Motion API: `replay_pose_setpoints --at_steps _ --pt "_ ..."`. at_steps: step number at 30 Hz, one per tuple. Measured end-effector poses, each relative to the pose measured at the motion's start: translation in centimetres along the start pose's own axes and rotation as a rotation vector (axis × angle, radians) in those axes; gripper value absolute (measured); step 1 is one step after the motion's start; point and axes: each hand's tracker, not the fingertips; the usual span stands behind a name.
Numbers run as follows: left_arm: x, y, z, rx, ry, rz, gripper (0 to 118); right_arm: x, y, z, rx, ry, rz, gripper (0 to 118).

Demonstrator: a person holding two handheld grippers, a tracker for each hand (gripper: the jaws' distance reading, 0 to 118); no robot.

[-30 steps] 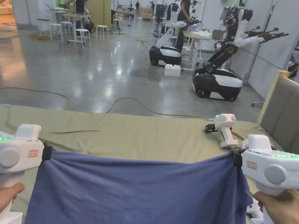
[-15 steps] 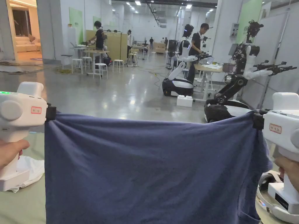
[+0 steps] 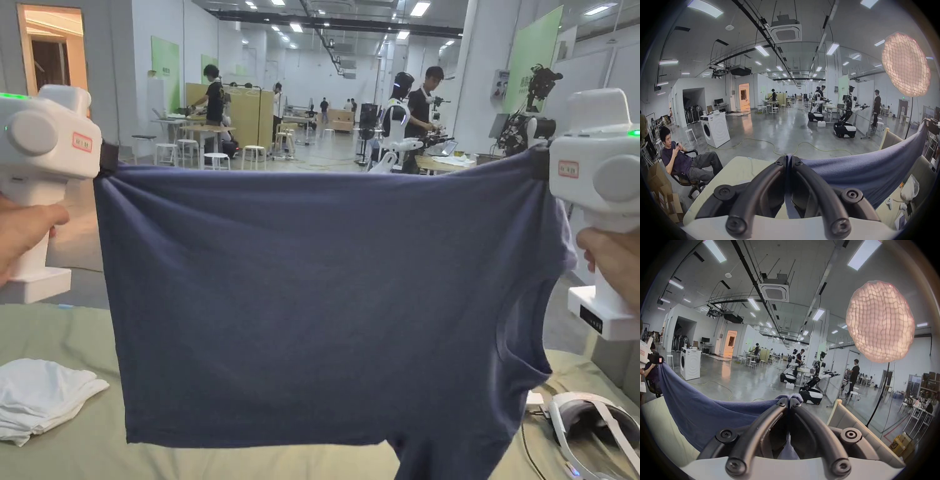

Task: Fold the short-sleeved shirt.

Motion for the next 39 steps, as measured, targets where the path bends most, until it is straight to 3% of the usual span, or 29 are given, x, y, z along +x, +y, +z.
replay_pose_setpoints --at_steps 8,19,31,39 --pt "0.9 -0.3 -2.0 0.018 0.017 -0.01 7 -0.4 -1.3 -1.6 -0.007 -0.011 0.024 1" --pt "1.0 -12.9 -1.7 -0.098 -0.053 0.004 7 -1.5 -13.8 3.4 -0.198 0.022 0.001 1" --pt "-0.2 -25.3 10.6 -0.134 -0.114 0.052 7 -1.4 -23.8 17.2 -0.355 0.052 -0.008 1" --pt "-1.1 -36.9 18.4 -0.329 -0.146 0.038 7 -2.5 -33.3 27.3 -0.56 0.093 -0.007 1"
